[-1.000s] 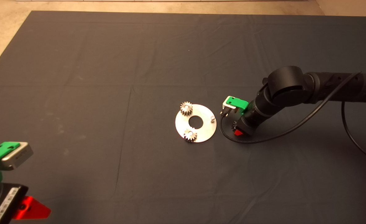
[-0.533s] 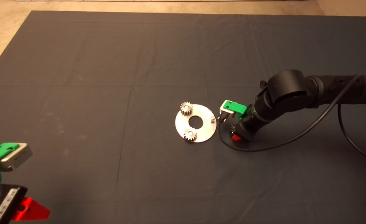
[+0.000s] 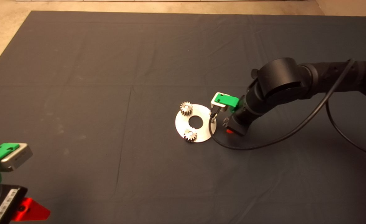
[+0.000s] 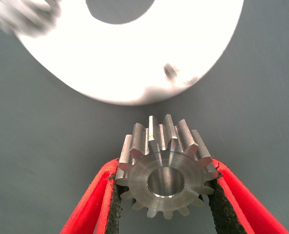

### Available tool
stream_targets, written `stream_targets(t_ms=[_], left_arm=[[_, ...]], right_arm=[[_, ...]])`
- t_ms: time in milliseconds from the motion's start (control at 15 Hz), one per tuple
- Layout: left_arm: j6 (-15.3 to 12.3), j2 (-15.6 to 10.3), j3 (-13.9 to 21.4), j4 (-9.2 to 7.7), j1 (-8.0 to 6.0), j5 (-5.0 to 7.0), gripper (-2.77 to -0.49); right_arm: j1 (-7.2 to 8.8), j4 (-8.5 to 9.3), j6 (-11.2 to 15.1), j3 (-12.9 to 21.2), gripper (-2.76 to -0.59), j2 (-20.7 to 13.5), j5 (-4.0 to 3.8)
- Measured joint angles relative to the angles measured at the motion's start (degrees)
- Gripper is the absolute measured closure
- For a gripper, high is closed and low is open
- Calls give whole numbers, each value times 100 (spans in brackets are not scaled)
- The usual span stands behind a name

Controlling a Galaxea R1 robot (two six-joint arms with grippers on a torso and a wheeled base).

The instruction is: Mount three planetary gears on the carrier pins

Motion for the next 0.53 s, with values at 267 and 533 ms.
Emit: stream_targets(t_ms=[267,533], left_arm=[[0,0,1,0,0,0,-233],[-1,0,1,0,0,0,-233]], right_arm=[[27,8,0,-43,-110,-13,-86],[27,8,0,-571,-110,213,-77]])
